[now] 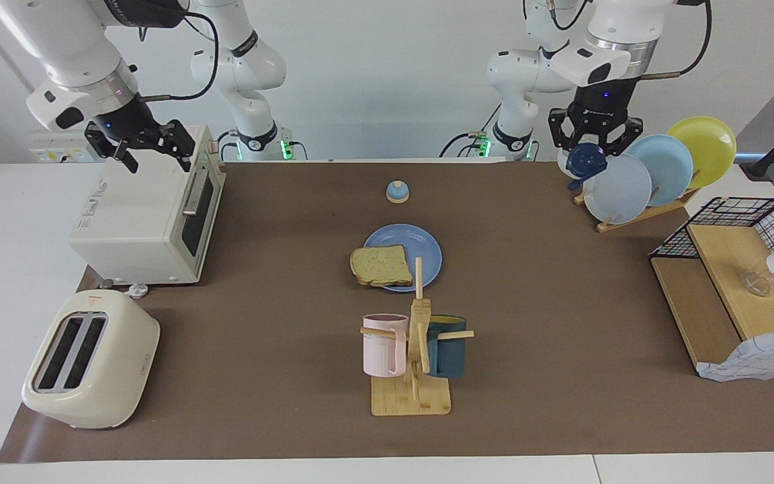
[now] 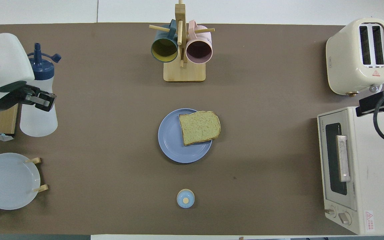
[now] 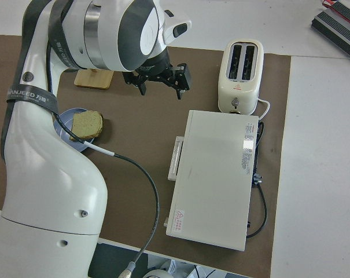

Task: Put bread on plate and add seasoning
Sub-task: 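Set the white bottle upright on the table beyond the plate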

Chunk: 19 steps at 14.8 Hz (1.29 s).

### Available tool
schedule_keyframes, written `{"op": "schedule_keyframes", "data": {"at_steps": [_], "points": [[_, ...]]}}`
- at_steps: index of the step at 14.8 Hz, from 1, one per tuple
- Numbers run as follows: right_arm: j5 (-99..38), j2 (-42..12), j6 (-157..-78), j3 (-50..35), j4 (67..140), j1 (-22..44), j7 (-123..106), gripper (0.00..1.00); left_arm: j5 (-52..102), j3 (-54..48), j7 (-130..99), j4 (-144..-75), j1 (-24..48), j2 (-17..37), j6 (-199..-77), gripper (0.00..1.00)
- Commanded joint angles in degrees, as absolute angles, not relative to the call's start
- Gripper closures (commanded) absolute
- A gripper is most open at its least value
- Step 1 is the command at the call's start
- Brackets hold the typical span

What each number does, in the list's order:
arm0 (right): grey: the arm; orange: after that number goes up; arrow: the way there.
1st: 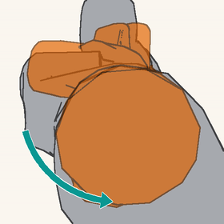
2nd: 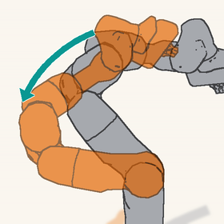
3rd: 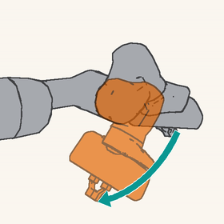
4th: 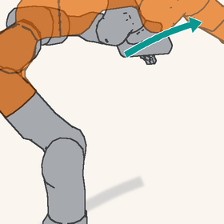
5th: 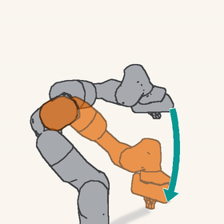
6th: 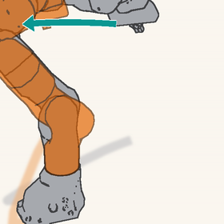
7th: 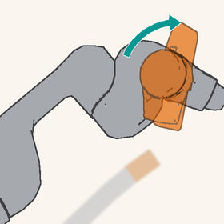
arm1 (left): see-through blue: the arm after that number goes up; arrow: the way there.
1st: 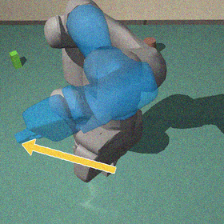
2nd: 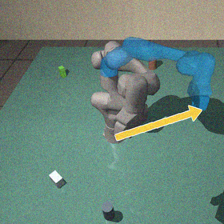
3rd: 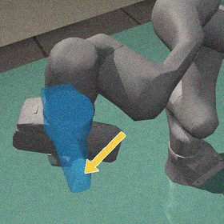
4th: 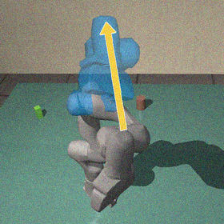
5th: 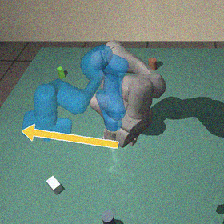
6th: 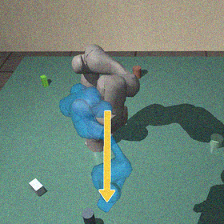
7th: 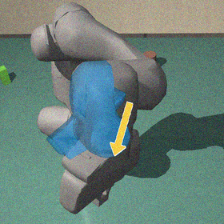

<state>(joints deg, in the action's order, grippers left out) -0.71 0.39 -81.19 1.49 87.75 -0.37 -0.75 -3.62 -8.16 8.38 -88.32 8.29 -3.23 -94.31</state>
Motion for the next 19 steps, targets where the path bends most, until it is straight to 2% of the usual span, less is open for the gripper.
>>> {"op": "schedule_keyframes", "data": {"at_steps": [1,4,7,19], "points": [[-0.53,1.67,-82.18,1.32,89.38,-0.88,-2.29,0.00,-0.36,-8.35,5.28,-96.22,5.81,-7.11,-103.33,0.77],[-0.53,1.67,-82.18,1.32,89.38,-0.88,-2.29,0.00,4.12,-8.35,3.43,-102.99,4.04,-9.31,-114.22,0.77],[-0.53,1.67,-82.18,1.32,89.30,-0.88,-2.29,0.00,4.22,-8.44,0.71,-107.21,4.83,-9.32,-122.93,0.77],[-0.53,1.67,-82.18,1.32,89.38,-0.88,-2.29,0.00,4.39,-8.53,-0.26,-123.12,5.80,-4.05,-155.89,0.78]]}}
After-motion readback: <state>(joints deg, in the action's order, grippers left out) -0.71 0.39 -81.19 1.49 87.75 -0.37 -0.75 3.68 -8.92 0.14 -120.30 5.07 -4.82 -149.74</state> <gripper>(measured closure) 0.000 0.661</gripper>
